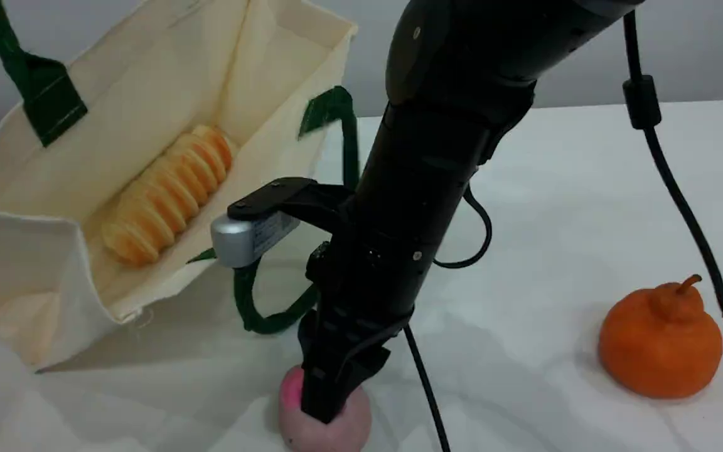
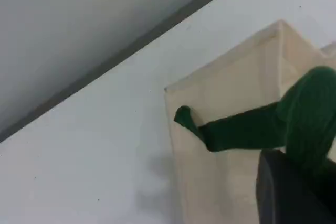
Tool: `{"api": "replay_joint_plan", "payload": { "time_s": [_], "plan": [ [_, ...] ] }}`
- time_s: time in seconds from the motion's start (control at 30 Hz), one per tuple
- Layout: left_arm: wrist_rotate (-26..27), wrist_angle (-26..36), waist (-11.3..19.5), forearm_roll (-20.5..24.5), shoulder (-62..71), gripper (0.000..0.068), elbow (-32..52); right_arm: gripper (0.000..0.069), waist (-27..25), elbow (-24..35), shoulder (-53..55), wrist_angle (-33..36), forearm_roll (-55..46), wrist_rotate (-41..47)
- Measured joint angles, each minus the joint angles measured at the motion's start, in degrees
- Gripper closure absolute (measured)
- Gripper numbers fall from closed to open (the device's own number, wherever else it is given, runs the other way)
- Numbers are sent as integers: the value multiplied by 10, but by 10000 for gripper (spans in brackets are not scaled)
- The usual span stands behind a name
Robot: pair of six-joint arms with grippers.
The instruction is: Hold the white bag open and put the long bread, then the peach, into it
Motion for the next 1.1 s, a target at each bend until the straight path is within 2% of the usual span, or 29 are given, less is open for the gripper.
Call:
{"api": "replay_joint_plan", "payload": {
  "time_s": [0.17,0.33,0.67,0.77,0.97,1.1],
  "plan": [
    [0,0,0,0,0,591,0,461,-2,-6,-4,17,-25,31],
    [0,0,0,-3,0,591,0,461,-13,-18,-27,23,-91,106],
    [0,0,-1,-5,0,591,0,461,-93,-18,-136,61,-102,202],
    [0,0,-1,-7,0,591,0,461,-111,-18,-174,62,-75,228],
    [6,0,-1,-25,0,591,0,461,-111,-18,-252,57,-1,283],
    [6,0,-1,-31,0,591,0,461,-108,-18,-266,49,78,300]
  ]
}}
